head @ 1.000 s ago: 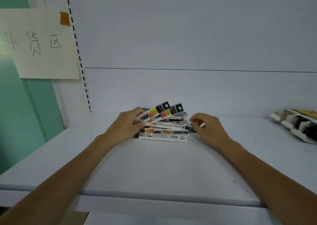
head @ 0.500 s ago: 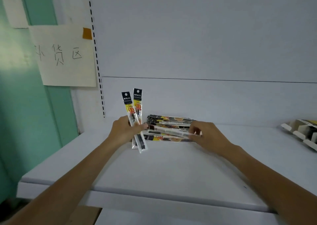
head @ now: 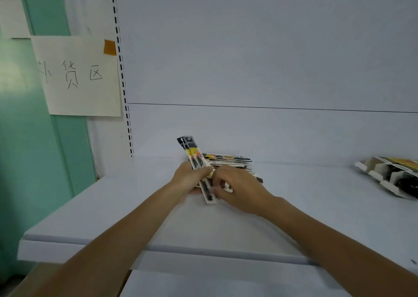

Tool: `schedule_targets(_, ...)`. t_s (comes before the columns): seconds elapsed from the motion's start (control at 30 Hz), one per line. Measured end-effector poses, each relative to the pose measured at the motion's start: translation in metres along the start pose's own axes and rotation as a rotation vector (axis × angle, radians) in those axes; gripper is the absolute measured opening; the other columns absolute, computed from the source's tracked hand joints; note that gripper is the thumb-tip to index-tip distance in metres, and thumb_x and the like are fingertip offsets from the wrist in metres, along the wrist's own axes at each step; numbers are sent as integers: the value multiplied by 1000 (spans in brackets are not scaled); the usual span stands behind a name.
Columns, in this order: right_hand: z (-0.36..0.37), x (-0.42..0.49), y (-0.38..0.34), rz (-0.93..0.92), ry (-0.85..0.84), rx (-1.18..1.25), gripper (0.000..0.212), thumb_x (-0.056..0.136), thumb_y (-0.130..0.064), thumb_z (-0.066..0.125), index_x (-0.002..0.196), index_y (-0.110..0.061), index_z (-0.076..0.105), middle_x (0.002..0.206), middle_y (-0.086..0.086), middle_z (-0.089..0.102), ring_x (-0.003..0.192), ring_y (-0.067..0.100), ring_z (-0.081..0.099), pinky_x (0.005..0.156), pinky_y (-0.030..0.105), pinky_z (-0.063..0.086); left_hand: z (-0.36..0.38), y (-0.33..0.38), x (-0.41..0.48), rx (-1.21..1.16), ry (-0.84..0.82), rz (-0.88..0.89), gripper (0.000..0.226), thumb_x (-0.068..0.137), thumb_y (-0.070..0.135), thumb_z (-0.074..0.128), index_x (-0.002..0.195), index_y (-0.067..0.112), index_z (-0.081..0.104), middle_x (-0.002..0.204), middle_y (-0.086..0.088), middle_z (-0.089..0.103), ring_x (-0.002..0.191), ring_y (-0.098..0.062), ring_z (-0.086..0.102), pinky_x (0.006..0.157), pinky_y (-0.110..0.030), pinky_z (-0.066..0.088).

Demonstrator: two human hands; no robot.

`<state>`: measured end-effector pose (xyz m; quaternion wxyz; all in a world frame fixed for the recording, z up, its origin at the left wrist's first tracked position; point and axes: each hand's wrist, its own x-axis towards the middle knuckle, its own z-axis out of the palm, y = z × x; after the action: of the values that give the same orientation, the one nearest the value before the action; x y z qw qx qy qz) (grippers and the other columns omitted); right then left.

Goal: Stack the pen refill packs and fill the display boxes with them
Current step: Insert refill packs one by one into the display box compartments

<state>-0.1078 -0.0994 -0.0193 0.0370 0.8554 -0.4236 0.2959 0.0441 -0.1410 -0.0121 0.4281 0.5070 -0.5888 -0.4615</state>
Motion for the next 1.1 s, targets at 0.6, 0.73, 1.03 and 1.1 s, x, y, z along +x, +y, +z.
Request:
schedule_targets(0.6,-35,-16,9,449,-53,-87,5,87,-16,43,91,-13,42,90,7,59,80,29,51,62,31,34,25,25,-38,461,-253,146,51,88,61,38,76,19,65,71,5,69,48,-2,58,52,-13,45)
schedule_targets(0.73,-44,-25,18,494,-116,-184,4,88,-12,37,88,-12,40,82,6,53,76,28,46,60,31,31,27,33,-48,678,-147,528,28,88,43,55,72,21,63,68,9,66,54,-3,53,60,-21,42)
schedule_targets(1.03,-56,-36,18,375,-64,-123,10,82,-8,42,85,-15,49,78,-1,54,73,22,46,55,24,31,26,15,-28,1397,-20,790,46,92,54,38,118,17,46,117,2,56,108,-20,52,83,-32,41)
schedule_targets(1.1,-60,-40,23,359,-18,-90,18,81,-7,44,93,-14,55,85,-2,58,78,18,48,61,27,36,28,12,-30,1330,-59,754,41,93,54,35,109,17,46,107,3,58,98,-20,55,73,-32,41)
